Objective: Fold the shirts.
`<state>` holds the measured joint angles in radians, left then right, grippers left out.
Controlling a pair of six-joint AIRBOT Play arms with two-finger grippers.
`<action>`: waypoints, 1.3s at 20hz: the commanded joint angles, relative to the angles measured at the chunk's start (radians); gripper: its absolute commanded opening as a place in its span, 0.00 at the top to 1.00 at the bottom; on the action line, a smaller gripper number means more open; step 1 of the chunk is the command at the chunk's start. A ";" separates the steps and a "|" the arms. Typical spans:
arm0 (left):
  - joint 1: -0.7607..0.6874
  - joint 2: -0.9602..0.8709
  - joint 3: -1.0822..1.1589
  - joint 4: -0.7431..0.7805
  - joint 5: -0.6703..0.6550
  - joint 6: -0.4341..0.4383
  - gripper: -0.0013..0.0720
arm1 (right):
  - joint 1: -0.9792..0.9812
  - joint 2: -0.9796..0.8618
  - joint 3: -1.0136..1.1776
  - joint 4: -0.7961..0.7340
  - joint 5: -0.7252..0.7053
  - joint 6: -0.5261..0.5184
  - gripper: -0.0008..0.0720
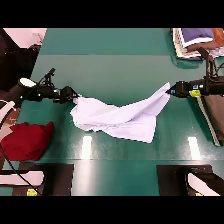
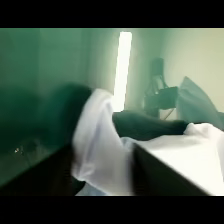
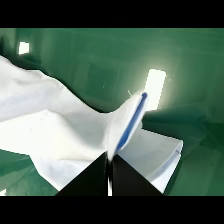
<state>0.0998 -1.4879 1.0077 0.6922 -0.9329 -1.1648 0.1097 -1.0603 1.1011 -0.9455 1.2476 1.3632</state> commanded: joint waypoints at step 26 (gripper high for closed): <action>0.136 0.622 1.161 0.079 -0.036 0.005 0.94 | -0.310 0.144 0.918 0.000 0.096 0.001 0.97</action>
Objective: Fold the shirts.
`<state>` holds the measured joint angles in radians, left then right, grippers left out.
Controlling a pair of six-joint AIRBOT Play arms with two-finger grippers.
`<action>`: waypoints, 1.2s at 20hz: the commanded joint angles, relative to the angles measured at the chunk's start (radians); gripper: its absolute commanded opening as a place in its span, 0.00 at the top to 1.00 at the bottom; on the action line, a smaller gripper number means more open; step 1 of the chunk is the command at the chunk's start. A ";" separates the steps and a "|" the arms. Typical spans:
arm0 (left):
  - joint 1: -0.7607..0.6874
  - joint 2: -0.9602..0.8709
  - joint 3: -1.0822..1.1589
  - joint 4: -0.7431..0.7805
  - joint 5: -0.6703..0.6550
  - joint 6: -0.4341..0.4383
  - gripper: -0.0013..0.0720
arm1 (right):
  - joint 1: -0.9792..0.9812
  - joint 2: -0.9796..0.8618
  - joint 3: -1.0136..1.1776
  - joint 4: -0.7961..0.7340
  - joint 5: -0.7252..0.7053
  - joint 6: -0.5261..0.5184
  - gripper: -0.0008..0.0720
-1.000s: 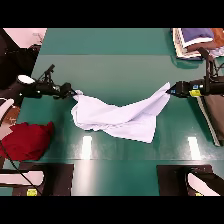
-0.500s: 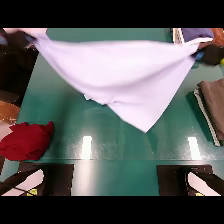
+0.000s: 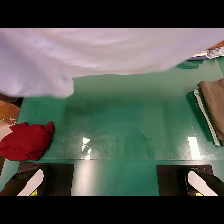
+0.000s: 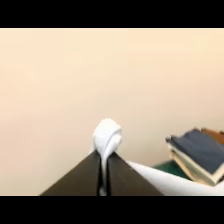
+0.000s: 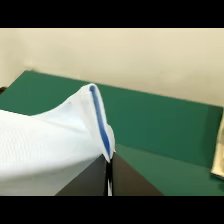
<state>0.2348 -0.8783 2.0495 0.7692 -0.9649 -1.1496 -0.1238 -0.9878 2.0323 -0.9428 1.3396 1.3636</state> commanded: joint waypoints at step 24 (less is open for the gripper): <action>-0.190 -0.721 -0.648 0.037 0.163 0.020 0.94 | 0.109 -0.672 -0.474 -0.115 -0.228 0.008 0.96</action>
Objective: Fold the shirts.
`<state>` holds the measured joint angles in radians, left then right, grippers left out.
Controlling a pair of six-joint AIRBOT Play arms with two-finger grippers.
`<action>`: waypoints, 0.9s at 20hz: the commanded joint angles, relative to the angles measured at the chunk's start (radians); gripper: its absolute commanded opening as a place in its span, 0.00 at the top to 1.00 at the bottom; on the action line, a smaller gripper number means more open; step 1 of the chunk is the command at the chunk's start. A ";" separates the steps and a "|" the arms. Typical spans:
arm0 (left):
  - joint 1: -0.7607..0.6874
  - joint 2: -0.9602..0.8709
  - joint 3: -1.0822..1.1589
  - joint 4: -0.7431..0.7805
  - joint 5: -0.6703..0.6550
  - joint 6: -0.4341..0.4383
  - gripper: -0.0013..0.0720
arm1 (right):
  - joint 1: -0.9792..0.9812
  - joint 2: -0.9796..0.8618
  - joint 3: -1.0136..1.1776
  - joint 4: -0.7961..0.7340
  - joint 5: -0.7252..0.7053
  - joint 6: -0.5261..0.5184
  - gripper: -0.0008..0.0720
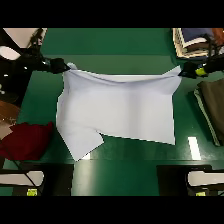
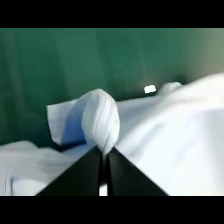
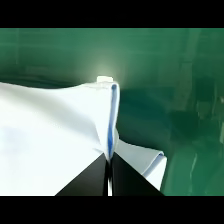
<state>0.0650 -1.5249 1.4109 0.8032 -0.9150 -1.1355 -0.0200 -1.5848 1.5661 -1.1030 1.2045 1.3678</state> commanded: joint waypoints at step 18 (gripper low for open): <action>0.249 0.248 -0.354 0.336 -0.454 -0.151 0.13 | -0.138 0.289 -0.307 0.117 0.171 -0.063 0.38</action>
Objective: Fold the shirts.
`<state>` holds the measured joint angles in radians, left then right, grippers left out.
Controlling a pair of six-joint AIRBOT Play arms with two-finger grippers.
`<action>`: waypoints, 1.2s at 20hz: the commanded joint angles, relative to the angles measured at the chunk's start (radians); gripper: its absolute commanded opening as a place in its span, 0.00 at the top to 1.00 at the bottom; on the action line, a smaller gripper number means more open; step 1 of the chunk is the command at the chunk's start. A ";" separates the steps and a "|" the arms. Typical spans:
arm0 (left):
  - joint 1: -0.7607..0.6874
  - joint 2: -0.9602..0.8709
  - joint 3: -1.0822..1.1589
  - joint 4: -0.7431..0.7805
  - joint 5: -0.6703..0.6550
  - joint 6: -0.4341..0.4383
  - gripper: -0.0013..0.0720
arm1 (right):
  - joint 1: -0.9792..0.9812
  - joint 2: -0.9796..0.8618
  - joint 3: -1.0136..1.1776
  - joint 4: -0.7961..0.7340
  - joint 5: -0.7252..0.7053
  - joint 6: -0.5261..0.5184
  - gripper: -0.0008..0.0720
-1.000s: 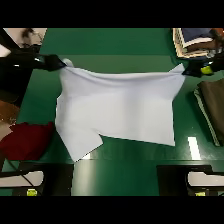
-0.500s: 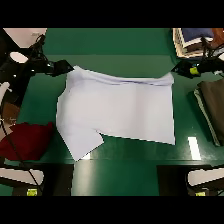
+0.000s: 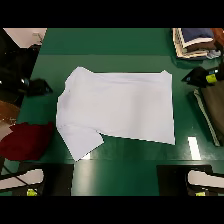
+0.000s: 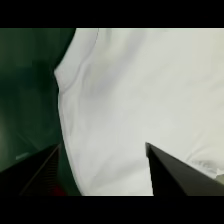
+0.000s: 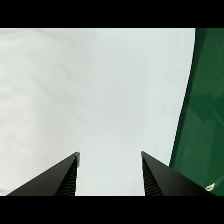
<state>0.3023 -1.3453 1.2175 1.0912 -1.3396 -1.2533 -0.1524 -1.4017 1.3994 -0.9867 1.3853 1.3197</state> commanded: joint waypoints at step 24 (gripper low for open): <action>-0.072 0.169 -0.474 0.008 0.132 -0.100 0.94 | -0.136 0.375 -0.435 -0.051 0.068 -0.019 0.38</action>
<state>0.2314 -1.2140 0.7380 1.1095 -1.2320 -1.3518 -0.2291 -1.0401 1.0111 -0.9924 1.3533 1.2999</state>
